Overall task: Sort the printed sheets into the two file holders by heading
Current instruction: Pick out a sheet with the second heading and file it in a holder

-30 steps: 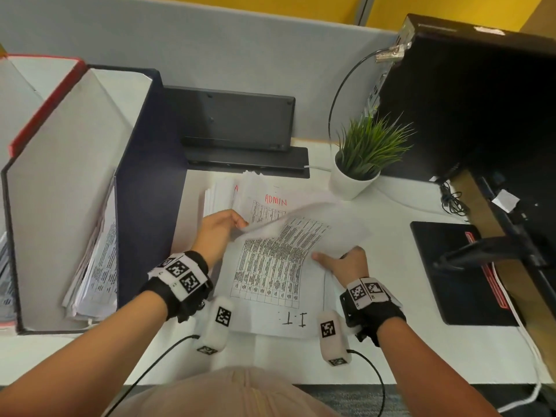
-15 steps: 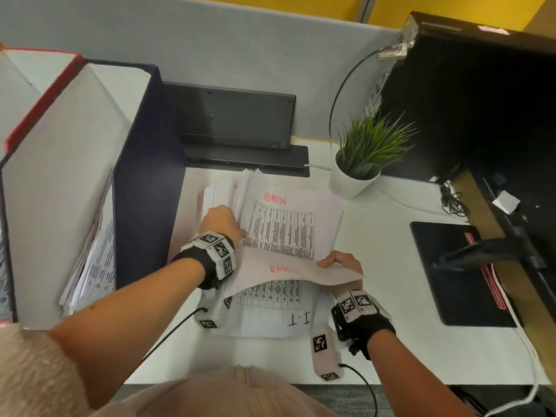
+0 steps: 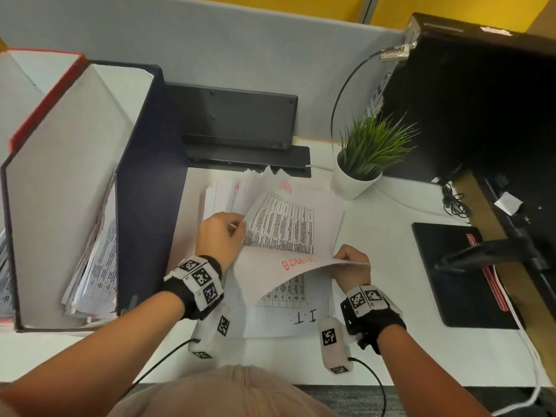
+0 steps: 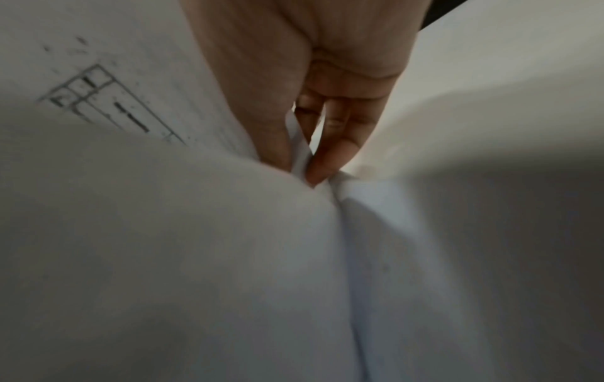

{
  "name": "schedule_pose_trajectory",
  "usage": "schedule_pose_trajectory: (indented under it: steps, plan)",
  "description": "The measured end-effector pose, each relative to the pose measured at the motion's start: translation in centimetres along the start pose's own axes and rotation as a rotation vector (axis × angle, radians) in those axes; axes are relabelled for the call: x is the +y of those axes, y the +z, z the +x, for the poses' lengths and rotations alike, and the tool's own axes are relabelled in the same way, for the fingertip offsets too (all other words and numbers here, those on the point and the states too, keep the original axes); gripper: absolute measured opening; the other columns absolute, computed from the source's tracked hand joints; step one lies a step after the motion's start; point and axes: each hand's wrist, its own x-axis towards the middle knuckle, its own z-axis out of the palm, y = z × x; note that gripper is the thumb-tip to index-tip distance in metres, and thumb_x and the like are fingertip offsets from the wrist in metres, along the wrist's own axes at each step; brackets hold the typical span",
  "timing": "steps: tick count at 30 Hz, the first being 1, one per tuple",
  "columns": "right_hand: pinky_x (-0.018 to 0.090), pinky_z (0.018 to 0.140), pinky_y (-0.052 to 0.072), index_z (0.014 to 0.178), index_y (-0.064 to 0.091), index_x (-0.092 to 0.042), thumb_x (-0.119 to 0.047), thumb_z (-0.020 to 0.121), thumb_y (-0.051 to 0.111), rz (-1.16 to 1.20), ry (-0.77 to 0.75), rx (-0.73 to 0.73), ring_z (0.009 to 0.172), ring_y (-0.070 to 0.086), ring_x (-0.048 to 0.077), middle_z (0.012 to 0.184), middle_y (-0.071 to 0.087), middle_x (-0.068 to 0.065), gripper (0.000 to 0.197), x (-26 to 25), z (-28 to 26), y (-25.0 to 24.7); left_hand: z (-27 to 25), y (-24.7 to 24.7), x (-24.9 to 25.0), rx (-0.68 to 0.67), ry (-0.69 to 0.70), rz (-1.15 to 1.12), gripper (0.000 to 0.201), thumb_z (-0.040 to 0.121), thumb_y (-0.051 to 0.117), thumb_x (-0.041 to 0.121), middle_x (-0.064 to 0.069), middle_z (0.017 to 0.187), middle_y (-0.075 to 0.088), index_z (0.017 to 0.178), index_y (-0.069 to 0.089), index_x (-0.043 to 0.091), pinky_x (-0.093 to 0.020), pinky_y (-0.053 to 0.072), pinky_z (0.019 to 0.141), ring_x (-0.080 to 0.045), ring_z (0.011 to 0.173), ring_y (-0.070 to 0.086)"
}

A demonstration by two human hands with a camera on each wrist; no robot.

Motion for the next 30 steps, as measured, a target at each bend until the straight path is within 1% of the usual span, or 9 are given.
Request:
schedule_pose_trajectory:
  steps: [2,5,8,11,14,18,21,24,30]
  plan:
    - [0.004,0.049,0.038,0.067,0.053,-0.008,-0.004,0.066,0.079,0.000,0.025,-0.007,0.059,0.051,0.012,0.065,0.057,0.002,0.026,-0.3,-0.1,-0.2,-0.4,0.0,-0.1,-0.009,0.000,-0.121,0.012,0.089,0.057,0.010,0.010,0.074,0.062,0.092,0.063,0.019,-0.008,0.044,0.062,-0.003,0.065,0.056]
    - [0.030,0.075,0.052,0.105,0.055,0.002,-0.002,0.060,0.084,0.151,0.040,0.018,0.085,0.063,0.024,0.094,0.065,0.010,0.053,-0.7,-0.3,-0.6,-0.8,-0.2,-0.1,-0.085,-0.049,-0.303,0.022,0.091,0.049,0.004,-0.006,0.079,0.062,0.084,0.053,0.024,-0.018,0.043,0.055,-0.009,0.057,0.049]
    - [0.025,0.072,0.052,0.120,0.041,-0.008,0.008,0.061,0.080,0.192,0.036,0.054,0.083,0.059,0.017,0.092,0.058,0.003,0.073,-1.1,-0.2,-0.7,-0.8,-0.5,0.3,-0.156,-0.101,-0.472,0.030,0.089,0.041,-0.009,-0.011,0.085,0.061,0.074,0.049,0.016,-0.011,0.042,0.052,-0.007,0.065,0.052]
    - [0.014,0.057,0.053,0.129,0.036,-0.015,0.016,0.084,0.052,0.484,0.059,-0.052,0.077,0.055,0.016,0.089,0.054,0.007,0.057,-1.4,-0.2,-0.8,-0.3,-0.6,0.8,-0.241,-0.207,-0.590,0.037,0.082,0.033,-0.021,-0.008,0.085,0.061,0.061,0.046,0.007,-0.017,0.046,0.063,-0.021,0.081,0.054]
    - [0.006,0.057,0.048,0.115,0.058,-0.001,0.010,0.087,0.050,0.298,0.041,-0.095,0.088,0.056,0.024,0.103,0.061,0.013,0.031,-1.6,-0.2,-1.2,0.1,-0.9,1.2,-0.263,-0.255,-0.612,0.041,0.073,0.028,-0.024,-0.010,0.081,0.060,0.054,0.046,0.007,-0.025,0.045,0.072,-0.025,0.083,0.054]
    - [0.010,0.047,0.039,0.059,0.058,-0.010,0.015,0.079,0.056,0.086,0.007,-0.086,0.057,0.055,0.009,0.064,0.057,0.002,0.031,-1.2,-0.5,-1.1,1.2,-1.1,1.2,-0.206,-0.404,-0.669,0.032,0.082,0.033,-0.012,-0.014,0.075,0.062,0.062,0.052,0.004,-0.020,0.048,0.055,-0.022,0.066,0.058]
    - [0.007,0.043,0.041,0.058,0.054,-0.008,0.018,0.079,0.055,0.147,0.006,-0.073,0.044,0.055,-0.004,0.065,0.059,0.004,0.034,-0.7,-0.8,-1.0,2.4,-0.5,0.1,-0.148,-0.532,-0.440,0.018,0.090,0.044,0.004,-0.008,0.067,0.058,0.082,0.061,0.004,-0.024,0.046,0.053,-0.019,0.055,0.051]
    - [0.008,0.044,0.043,0.061,0.056,-0.006,0.019,0.079,0.055,0.186,-0.008,-0.067,0.043,0.056,-0.004,0.067,0.061,0.005,0.030,-0.4,-1.1,-0.8,3.0,0.0,-0.7,-0.233,-0.520,-0.059,0.019,0.082,0.068,0.024,-0.003,0.060,0.057,0.069,0.061,0.012,-0.029,0.051,0.066,-0.015,0.053,0.053]
    - [0.005,0.044,0.040,0.058,0.056,-0.009,0.020,0.076,0.056,0.109,-0.022,-0.055,0.046,0.055,-0.004,0.065,0.061,0.003,0.034,-0.7,-1.2,-0.5,3.1,0.4,0.5,-0.292,-0.392,0.352,0.037,0.064,0.082,0.040,0.000,0.057,0.057,0.064,0.064,0.008,-0.019,0.035,0.043,-0.011,0.053,0.053]
